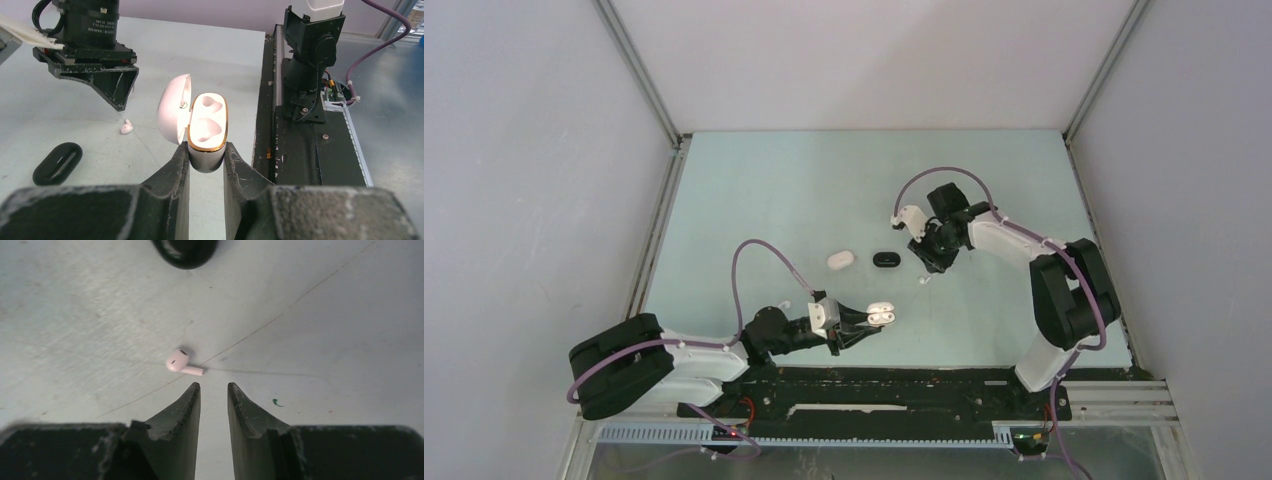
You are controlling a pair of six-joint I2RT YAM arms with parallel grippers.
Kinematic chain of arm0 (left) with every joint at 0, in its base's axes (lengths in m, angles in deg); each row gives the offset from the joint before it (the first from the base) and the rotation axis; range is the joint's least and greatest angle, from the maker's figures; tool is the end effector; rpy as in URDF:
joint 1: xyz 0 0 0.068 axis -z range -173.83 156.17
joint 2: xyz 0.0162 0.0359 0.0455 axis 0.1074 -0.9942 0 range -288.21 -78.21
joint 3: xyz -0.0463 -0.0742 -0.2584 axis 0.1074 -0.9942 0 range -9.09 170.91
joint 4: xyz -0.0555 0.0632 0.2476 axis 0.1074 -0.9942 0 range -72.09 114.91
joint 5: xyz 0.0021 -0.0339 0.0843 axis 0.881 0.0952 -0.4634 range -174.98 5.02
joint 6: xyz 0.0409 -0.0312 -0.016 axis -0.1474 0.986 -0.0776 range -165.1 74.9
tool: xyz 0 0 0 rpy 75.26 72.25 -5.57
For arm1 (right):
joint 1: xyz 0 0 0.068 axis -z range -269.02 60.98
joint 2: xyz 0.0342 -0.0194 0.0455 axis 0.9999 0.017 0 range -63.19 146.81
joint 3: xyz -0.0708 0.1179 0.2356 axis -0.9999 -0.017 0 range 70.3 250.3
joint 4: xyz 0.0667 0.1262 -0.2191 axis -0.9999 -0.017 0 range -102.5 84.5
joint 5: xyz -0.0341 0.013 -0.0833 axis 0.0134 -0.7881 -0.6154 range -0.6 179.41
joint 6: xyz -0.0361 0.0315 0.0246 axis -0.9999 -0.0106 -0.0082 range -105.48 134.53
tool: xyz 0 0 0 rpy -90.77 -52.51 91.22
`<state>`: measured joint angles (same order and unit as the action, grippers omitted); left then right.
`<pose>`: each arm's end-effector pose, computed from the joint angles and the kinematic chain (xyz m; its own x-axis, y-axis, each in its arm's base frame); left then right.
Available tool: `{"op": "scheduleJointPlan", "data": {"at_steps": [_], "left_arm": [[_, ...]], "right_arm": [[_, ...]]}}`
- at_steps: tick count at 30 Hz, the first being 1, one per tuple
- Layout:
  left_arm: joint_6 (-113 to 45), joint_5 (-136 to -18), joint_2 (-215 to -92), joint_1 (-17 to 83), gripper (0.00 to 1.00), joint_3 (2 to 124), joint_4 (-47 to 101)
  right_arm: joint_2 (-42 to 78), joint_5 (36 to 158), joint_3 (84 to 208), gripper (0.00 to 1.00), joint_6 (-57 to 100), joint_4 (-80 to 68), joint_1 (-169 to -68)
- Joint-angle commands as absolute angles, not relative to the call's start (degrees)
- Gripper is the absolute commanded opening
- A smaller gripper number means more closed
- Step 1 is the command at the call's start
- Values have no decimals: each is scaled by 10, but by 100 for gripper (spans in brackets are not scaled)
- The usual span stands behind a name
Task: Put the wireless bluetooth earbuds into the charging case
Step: Pick up the earbud from the center of the board.
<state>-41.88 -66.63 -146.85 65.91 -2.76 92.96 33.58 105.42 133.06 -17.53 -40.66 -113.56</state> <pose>0.0901 -0.1767 0.1810 -0.0046 -0.0979 -0.9952 0.9790 0.2025 -0.0244 0.2928 0.1445 0.1873 -0.4613 -0.7714 -0.4384 -0.8652 0.5005 0.0297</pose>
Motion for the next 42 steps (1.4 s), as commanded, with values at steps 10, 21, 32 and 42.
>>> {"op": "scheduleJointPlan", "data": {"at_steps": [10,21,32,42], "left_arm": [[-413,-667,-1470,656,0,-26,957],[-414,-669,-1466,655,0,-27,953],[-418,-668,-1458,654,0,-26,941],[-418,-666,-1457,654,0,-23,934]], "right_arm": [[413,1000,1359,30,-215,-369,-1140],[418,1049,1359,32,-227,-431,-1156],[420,1072,1360,34,-222,-450,-1185],[430,1084,1360,33,-223,-445,-1179]]}}
